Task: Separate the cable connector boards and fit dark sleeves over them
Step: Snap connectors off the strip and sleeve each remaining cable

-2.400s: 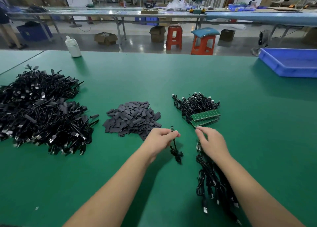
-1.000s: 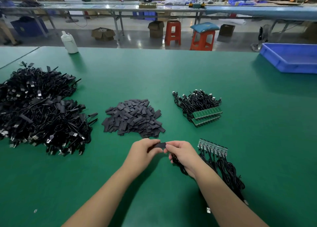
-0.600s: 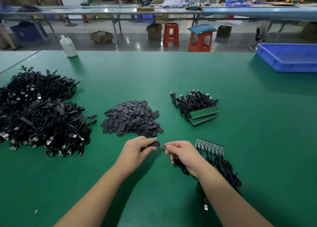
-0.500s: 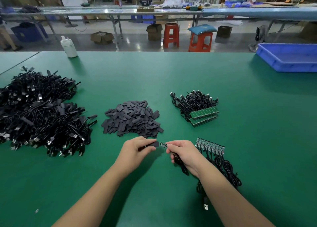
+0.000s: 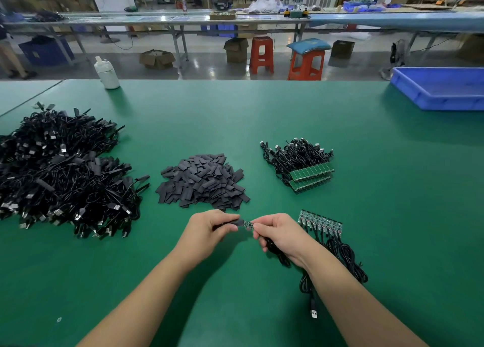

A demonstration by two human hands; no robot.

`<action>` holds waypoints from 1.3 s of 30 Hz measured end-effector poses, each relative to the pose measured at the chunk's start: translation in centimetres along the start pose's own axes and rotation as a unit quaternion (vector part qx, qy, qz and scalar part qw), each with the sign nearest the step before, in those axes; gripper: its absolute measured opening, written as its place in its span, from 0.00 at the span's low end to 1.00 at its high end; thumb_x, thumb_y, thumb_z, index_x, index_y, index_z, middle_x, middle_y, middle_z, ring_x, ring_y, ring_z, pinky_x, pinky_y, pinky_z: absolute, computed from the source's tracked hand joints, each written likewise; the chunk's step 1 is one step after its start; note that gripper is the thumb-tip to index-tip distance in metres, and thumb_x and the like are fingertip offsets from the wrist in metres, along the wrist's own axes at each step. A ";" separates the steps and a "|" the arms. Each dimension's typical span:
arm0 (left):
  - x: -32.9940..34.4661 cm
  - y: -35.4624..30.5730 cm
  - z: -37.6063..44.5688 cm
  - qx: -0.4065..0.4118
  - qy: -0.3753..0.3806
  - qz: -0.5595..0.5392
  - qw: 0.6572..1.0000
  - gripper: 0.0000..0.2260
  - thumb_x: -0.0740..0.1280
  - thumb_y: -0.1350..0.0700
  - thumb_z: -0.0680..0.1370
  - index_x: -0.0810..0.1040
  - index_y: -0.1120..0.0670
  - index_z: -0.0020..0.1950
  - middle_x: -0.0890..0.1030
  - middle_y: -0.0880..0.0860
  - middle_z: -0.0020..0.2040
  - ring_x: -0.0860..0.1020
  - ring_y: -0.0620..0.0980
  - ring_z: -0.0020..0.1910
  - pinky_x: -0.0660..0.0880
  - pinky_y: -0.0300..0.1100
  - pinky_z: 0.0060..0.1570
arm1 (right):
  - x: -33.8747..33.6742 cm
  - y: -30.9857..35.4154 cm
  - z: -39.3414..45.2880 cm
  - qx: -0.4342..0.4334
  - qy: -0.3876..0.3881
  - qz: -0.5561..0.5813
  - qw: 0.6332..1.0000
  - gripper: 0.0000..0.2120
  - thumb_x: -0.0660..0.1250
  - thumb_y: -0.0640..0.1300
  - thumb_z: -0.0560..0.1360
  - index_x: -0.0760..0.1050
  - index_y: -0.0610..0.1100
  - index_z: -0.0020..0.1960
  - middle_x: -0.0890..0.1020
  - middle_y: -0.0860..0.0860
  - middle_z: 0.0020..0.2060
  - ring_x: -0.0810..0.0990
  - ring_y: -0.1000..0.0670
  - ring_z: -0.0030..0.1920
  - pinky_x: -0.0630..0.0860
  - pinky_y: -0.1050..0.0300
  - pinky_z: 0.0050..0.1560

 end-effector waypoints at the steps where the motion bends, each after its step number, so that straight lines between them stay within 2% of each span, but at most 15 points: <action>1: 0.0 -0.3 0.0 0.013 0.006 0.024 1.000 0.10 0.74 0.56 0.74 0.85 0.49 0.56 0.80 0.39 0.39 0.76 0.35 0.37 0.70 0.29 0.44 | 0.0 0.0 -0.1 -0.002 0.002 -0.014 1.000 0.05 0.64 0.37 0.80 0.79 0.38 0.51 0.80 0.50 0.30 0.73 0.53 0.28 0.75 0.59 0.33; 4: -0.2 -1.3 0.0 0.047 0.012 0.072 0.996 0.10 0.74 0.56 0.75 0.85 0.53 0.56 0.80 0.40 0.43 0.75 0.29 0.41 0.66 0.22 0.46 | -0.1 0.3 -0.1 -0.003 -0.002 -0.047 0.999 0.06 0.63 0.37 0.81 0.79 0.38 0.51 0.80 0.49 0.32 0.74 0.53 0.29 0.76 0.59 0.35; 7: -0.3 -1.6 -0.1 0.057 0.021 0.080 0.995 0.11 0.74 0.56 0.75 0.85 0.53 0.56 0.79 0.39 0.43 0.75 0.29 0.42 0.66 0.21 0.46 | -0.1 0.5 -0.2 -0.002 -0.004 -0.064 0.998 0.07 0.63 0.37 0.81 0.79 0.37 0.54 0.80 0.48 0.34 0.75 0.53 0.30 0.77 0.60 0.35; 14: 0.0 -2.1 0.0 0.092 0.053 0.109 0.988 0.10 0.72 0.55 0.76 0.84 0.52 0.57 0.83 0.47 0.47 0.79 0.42 0.45 0.71 0.30 0.49 | 0.4 -0.2 -0.3 0.028 0.002 0.021 0.999 0.08 0.63 0.36 0.81 0.77 0.33 0.55 0.79 0.47 0.34 0.74 0.54 0.29 0.76 0.60 0.32; 16: 0.0 -2.1 0.2 0.100 0.057 0.104 0.988 0.09 0.72 0.56 0.76 0.85 0.52 0.56 0.82 0.46 0.48 0.79 0.42 0.45 0.71 0.29 0.49 | 0.6 -0.5 -0.3 0.035 0.009 0.042 0.998 0.08 0.63 0.36 0.81 0.77 0.32 0.56 0.78 0.48 0.34 0.73 0.54 0.29 0.76 0.60 0.32; 19: 0.4 -2.4 0.2 0.125 0.069 0.112 0.983 0.08 0.73 0.57 0.76 0.84 0.53 0.54 0.82 0.45 0.48 0.77 0.39 0.45 0.68 0.24 0.49 | 0.8 -0.3 -0.3 0.030 0.013 0.026 0.999 0.08 0.62 0.36 0.82 0.77 0.32 0.54 0.78 0.48 0.33 0.73 0.54 0.28 0.75 0.60 0.32; 21: 0.9 -2.6 0.2 0.137 0.075 0.124 0.980 0.09 0.72 0.55 0.76 0.84 0.52 0.55 0.84 0.47 0.46 0.78 0.41 0.44 0.69 0.26 0.48 | 1.0 0.1 -0.2 0.020 0.010 -0.001 1.000 0.08 0.61 0.36 0.82 0.77 0.33 0.54 0.78 0.47 0.34 0.74 0.53 0.28 0.76 0.59 0.32; 24: 1.5 -2.4 0.2 0.125 0.081 0.147 0.978 0.11 0.71 0.51 0.76 0.83 0.49 0.57 0.85 0.48 0.45 0.79 0.45 0.43 0.75 0.39 0.48 | 1.2 0.5 -0.1 0.003 0.010 -0.020 1.000 0.09 0.60 0.36 0.82 0.75 0.32 0.58 0.79 0.47 0.34 0.74 0.53 0.29 0.77 0.60 0.33; 27: 1.6 -2.0 0.4 0.105 0.066 0.176 0.977 0.09 0.70 0.49 0.76 0.82 0.46 0.56 0.84 0.47 0.46 0.80 0.47 0.45 0.76 0.43 0.47 | 1.5 0.7 -0.2 -0.009 0.020 -0.038 0.999 0.11 0.59 0.35 0.83 0.74 0.32 0.61 0.79 0.46 0.36 0.75 0.53 0.30 0.77 0.60 0.34; 29: 1.4 -1.9 0.4 0.094 0.050 0.183 0.977 0.08 0.69 0.49 0.76 0.82 0.44 0.54 0.84 0.44 0.47 0.80 0.45 0.45 0.76 0.43 0.46 | 1.7 0.8 -0.2 -0.013 0.029 -0.052 0.998 0.11 0.57 0.35 0.83 0.74 0.32 0.62 0.79 0.45 0.38 0.76 0.52 0.32 0.78 0.60 0.36; 33: 1.1 -1.9 0.3 0.076 0.023 0.123 0.989 0.06 0.72 0.55 0.75 0.84 0.47 0.51 0.85 0.44 0.43 0.80 0.40 0.41 0.76 0.39 0.46 | 1.8 1.1 -0.3 -0.016 0.038 -0.077 0.996 0.13 0.54 0.33 0.84 0.74 0.34 0.63 0.79 0.46 0.38 0.75 0.53 0.33 0.77 0.63 0.37; 39: 1.9 -2.0 0.0 0.081 0.044 0.097 0.991 0.07 0.71 0.56 0.76 0.84 0.48 0.53 0.85 0.45 0.44 0.79 0.40 0.41 0.76 0.37 0.46 | 1.8 0.8 -0.1 -0.009 0.043 -0.134 0.990 0.14 0.53 0.34 0.84 0.74 0.35 0.64 0.78 0.48 0.37 0.74 0.55 0.29 0.75 0.62 0.34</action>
Point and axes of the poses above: each hand's wrist, its own z-axis towards the middle knuckle, its own x-axis out of the palm, y = z × x, the point moved 8 cm from there along z, towards the middle knuckle
